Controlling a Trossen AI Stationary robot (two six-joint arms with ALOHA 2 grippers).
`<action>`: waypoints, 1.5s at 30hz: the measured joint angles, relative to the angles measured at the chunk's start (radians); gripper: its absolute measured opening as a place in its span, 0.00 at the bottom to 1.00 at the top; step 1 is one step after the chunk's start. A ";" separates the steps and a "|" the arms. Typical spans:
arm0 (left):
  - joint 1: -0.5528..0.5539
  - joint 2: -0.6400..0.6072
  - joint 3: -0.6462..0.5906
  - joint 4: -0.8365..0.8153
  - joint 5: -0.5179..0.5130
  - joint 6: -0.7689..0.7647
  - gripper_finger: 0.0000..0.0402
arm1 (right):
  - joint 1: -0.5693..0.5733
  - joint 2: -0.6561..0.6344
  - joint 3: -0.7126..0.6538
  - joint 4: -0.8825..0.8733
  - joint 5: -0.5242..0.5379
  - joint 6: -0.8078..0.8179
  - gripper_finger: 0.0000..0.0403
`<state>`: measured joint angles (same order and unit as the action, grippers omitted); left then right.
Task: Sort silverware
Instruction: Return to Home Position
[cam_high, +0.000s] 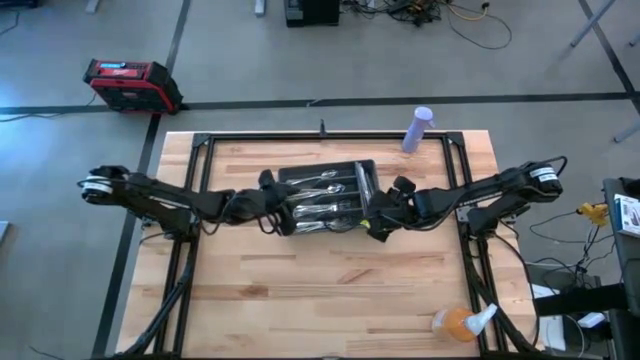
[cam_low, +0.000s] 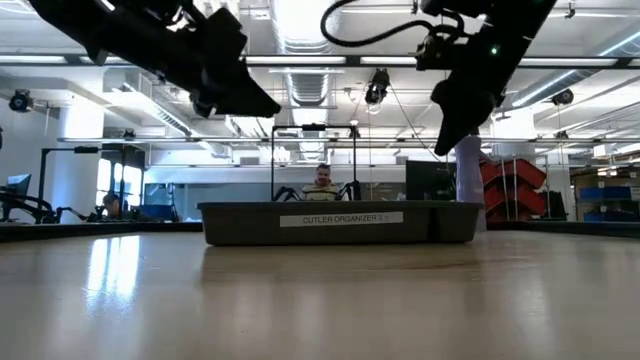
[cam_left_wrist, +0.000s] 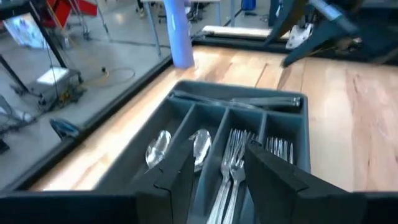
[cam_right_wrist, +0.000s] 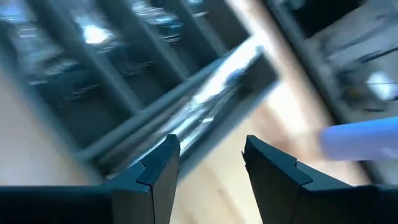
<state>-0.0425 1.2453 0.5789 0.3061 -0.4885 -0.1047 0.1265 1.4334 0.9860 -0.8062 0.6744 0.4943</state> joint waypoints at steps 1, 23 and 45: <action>0.000 -0.013 -0.004 0.005 0.000 0.009 0.32 | -0.001 -0.007 -0.012 0.003 0.012 -0.013 0.39; 0.000 -0.729 -0.426 0.173 -0.095 0.256 0.32 | 0.017 -0.671 -0.449 0.545 -0.068 -0.386 0.31; -0.003 -1.236 -0.419 -0.324 -0.109 0.185 0.32 | 0.018 -1.349 -0.959 1.134 -0.228 -0.413 0.23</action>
<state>-0.0460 0.0097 0.1598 -0.0182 -0.5971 0.0803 0.1440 0.0840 0.0271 0.3275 0.4468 0.0815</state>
